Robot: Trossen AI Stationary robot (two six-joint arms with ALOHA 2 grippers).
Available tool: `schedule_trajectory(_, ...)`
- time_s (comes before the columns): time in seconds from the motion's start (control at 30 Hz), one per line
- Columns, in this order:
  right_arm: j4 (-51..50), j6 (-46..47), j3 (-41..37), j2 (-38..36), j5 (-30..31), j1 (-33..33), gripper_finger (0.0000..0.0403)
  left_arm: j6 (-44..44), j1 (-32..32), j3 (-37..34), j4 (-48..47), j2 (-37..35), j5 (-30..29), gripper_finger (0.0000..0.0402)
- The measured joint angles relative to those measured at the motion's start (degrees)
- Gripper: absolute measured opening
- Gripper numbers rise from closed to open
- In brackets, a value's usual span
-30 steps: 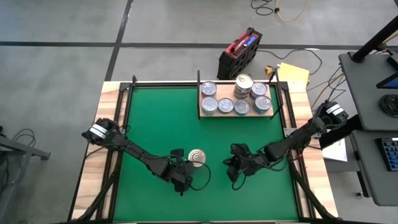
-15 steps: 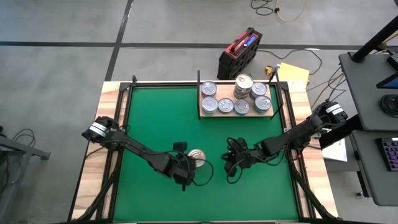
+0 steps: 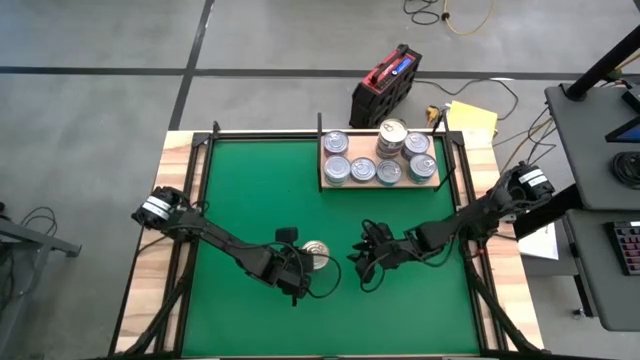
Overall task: Stack canned seafood by type on shelf
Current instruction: Stack the blue/pink tuna can on top of the blue/pink tuna can on the shelf
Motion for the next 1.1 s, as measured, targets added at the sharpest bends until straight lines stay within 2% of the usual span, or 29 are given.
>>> schedule_trajectory(0.3,3.1,-0.8,0.0,2.0,0.0,0.0,0.0218,1.5,0.0,0.5,0.5,-2.5,0.3,0.0)
schedule_trajectory(0.43,3.7,0.2,0.0,2.1,-0.1,0.1,0.0224,0.4,-0.4,-2.4,1.4,-2.6,0.3,0.0)
schedule_trajectory(0.6,5.5,0.7,0.0,2.1,-1.2,0.1,0.024,-2.1,-1.2,-6.1,6.7,-3.0,-1.2,0.0)
schedule_trajectory(0.7,6.5,0.7,0.0,2.1,-1.2,0.1,0.0253,-3.4,-1.6,-6.8,6.7,-2.7,1.1,0.0)
schedule_trajectory(0.93,8.0,1.1,0.0,3.7,-1.3,0.1,0.0283,-5.0,-2.9,-7.3,6.7,-2.9,0.7,0.0)
schedule_trajectory(1.1,7.4,1.6,0.0,5.2,-1.5,0.1,0.0299,-3.2,-3.8,-6.6,7.7,-6.7,0.3,0.0)
